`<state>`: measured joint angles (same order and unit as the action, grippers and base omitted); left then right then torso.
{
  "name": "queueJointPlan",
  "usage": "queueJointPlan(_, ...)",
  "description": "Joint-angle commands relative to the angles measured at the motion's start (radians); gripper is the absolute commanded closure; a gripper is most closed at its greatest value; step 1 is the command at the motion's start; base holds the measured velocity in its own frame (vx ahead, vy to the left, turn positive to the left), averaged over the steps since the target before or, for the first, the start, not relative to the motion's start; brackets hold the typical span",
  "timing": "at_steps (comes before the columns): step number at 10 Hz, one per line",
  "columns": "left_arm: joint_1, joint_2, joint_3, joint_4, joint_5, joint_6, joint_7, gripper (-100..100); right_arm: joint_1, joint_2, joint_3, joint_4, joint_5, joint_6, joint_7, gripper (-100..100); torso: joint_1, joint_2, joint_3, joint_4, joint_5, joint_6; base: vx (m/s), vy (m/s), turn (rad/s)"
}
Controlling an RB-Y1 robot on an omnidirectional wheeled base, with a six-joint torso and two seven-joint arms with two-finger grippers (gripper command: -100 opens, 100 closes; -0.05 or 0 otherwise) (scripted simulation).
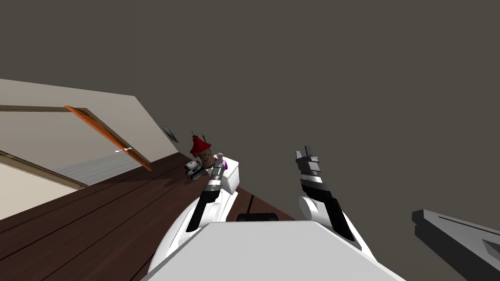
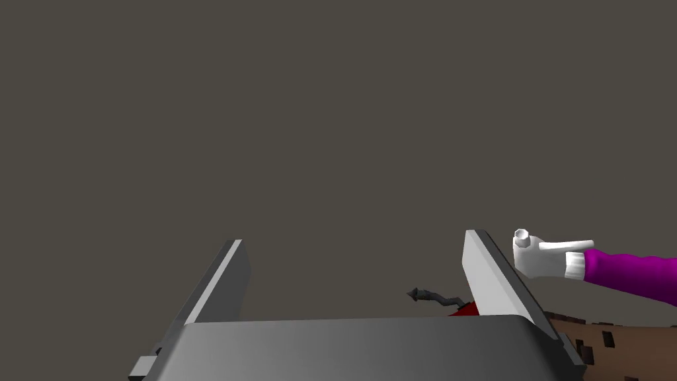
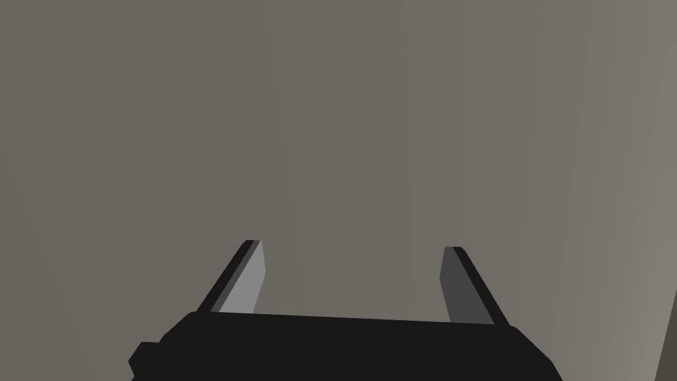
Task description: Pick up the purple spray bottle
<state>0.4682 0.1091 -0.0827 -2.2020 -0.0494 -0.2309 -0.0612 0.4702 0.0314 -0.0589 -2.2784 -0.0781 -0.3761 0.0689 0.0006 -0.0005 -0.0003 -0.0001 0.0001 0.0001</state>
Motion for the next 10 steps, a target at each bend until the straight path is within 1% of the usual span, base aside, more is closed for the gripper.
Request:
queueJointPlan(1, -0.008, 0.011, -0.001, 0.005, 0.006, 0.030, 0.002, -100, 0.000, 0.000, 0.000, 0.000, 0.000, 0.000, 0.000, 0, 0.000, 0.000, 0.000, 0.000, 0.000, 0.000, 0.003, 0.009, -0.029)
queueJointPlan(2, -0.025, 0.031, -0.007, 0.016, 0.019, 0.071, 0.005, -100, 0.000, 0.000, 0.000, 0.000, 0.000, 0.000, 0.000, 0, 0.000, 0.000, 0.000, 0.000, 0.000, 0.000, 0.004, 0.012, -0.050)
queueJointPlan(3, -0.025, 0.031, -0.007, 0.016, 0.019, 0.079, 0.005, -100, 0.000, 0.000, 0.000, 0.000, 0.000, 0.000, 0.000, 0, 0.000, 0.000, 0.000, 0.000, 0.000, 0.000, 0.004, 0.011, -0.029)
queueJointPlan(4, -0.045, 0.052, -0.013, 0.029, 0.032, 0.122, 0.008, -100, 0.000, 0.000, 0.000, 0.000, 0.000, 0.000, 0.000, 0, 0.000, 0.000, 0.000, 0.000, 0.000, 0.000, 0.004, 0.010, -0.054)
queueJointPlan(5, -0.045, 0.052, -0.013, 0.029, 0.032, 0.133, 0.008, -100, 0.000, 0.000, 0.000, 0.000, 0.000, 0.000, 0.000, 0, 0.000, 0.000, 0.000, 0.000, 0.000, 0.000, 0.003, 0.011, -0.027)
queueJointPlan(6, -0.067, 0.073, -0.020, 0.044, 0.046, 0.176, 0.011, -100, 0.000, 0.000, 0.000, 0.000, 0.000, 0.000, 0.000, 0, 0.000, 0.000, 0.000, 0.000, 0.000, 0.000, 0.003, 0.011, -0.051)
queueJointPlan(7, -0.067, 0.073, -0.020, 0.044, 0.046, 0.191, 0.011, -100, 0.000, 0.000, 0.000, 0.000, 0.000, 0.000, 0.000, 0, 0.000, 0.000, 0.000, 0.000, 0.000, 0.000, 0.002, 0.011, -0.036)
queueJointPlan(8, -0.091, 0.096, -0.028, 0.061, 0.060, 0.222, 0.016, -100, 0.000, 0.000, 0.000, 0.000, 0.000, 0.000, 0.000, 0, 0.000, 0.000, 0.000, 0.000, 0.000, 0.000, 0.001, 0.013, -0.064)
queueJointPlan(9, -0.091, 0.096, -0.028, 0.061, 0.060, 0.248, 0.016, -100, 0.000, 0.000, 0.000, 0.000, 0.000, 0.000, 0.000, 0, 0.000, 0.000, 0.000, 0.000, 0.000, 0.000, 0.002, 0.013, -0.032)
queueJointPlan(10, -0.117, 0.120, -0.036, 0.079, 0.076, 0.276, 0.021, -100, 0.000, 0.000, 0.000, 0.000, 0.000, 0.000, 0.000, 0, 0.000, 0.000, 0.000, 0.000, 0.000, 0.000, 0.003, 0.012, -0.067)
